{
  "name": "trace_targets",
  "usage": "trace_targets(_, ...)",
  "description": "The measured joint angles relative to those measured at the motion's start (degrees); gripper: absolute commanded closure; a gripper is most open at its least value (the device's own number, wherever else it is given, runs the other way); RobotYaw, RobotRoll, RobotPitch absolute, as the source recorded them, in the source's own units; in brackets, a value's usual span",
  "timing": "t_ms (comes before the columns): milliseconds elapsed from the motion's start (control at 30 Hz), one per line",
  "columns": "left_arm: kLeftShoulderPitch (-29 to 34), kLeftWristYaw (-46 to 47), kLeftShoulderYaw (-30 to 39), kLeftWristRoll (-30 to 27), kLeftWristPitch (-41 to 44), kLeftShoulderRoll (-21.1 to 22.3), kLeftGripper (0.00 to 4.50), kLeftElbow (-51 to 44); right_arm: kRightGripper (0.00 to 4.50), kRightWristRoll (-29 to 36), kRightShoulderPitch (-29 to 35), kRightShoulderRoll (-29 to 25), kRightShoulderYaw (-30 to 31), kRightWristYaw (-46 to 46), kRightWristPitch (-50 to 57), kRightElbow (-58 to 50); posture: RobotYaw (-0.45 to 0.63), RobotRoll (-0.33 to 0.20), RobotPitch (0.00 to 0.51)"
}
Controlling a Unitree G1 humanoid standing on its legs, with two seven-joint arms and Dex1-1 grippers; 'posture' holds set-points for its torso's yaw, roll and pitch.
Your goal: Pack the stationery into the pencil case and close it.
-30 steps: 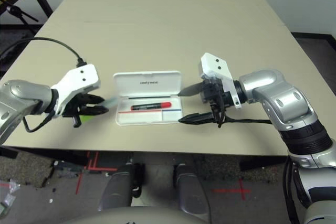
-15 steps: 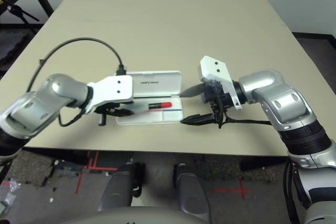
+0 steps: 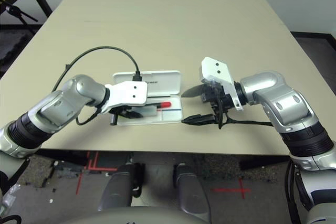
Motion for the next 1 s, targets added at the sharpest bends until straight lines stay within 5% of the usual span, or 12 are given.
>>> trace_targets(433,0.7,-0.2,0.0,0.4,3.4,-1.6,3.41,-0.4,0.00,-0.4,0.1,0.0,0.0,-0.7,0.0,0.0,0.05,0.000,0.130)
trace_targets(733,1.1,-0.4,1.2,-0.1,6.4,1.1,0.14,-4.9,0.00,-1.6,-0.2,0.4,0.1,-0.7,-0.9,0.4,0.08,0.000,0.119)
trace_targets(1000,2.7,-0.4,9.4,-3.2,6.1,4.7,0.06,-10.8,0.00,-1.9,-1.1,0.7,0.2,-0.3,-1.2,2.4,0.10,0.000,0.118)
